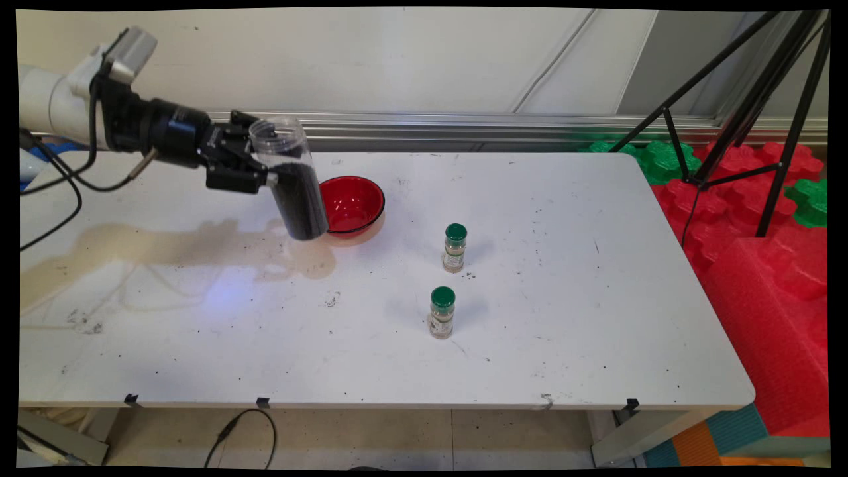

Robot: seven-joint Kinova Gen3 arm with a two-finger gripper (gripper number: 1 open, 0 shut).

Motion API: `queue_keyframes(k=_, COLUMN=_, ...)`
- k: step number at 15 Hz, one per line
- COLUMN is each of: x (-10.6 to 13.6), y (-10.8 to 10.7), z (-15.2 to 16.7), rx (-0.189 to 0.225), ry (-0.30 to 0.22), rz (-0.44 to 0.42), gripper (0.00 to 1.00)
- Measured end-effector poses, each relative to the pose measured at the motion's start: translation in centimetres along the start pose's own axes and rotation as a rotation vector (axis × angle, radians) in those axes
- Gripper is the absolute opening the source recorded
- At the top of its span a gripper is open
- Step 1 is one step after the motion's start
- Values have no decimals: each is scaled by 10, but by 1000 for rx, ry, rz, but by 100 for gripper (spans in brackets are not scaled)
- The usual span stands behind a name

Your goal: Pour the black seasoning powder in the red bowl

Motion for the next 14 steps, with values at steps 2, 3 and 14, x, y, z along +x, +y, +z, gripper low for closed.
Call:
queue_keyframes(k=2, x=9, y=-8, z=-4, rx=18, ry=0, rz=-5, gripper=0)
queue_keyframes(k=3, x=11, y=-10, z=-6, rx=24, ry=0, rz=-6, gripper=0)
queue_keyframes(k=14, x=44, y=-54, z=-20, rx=129, ry=-13, rz=-14, gripper=0)
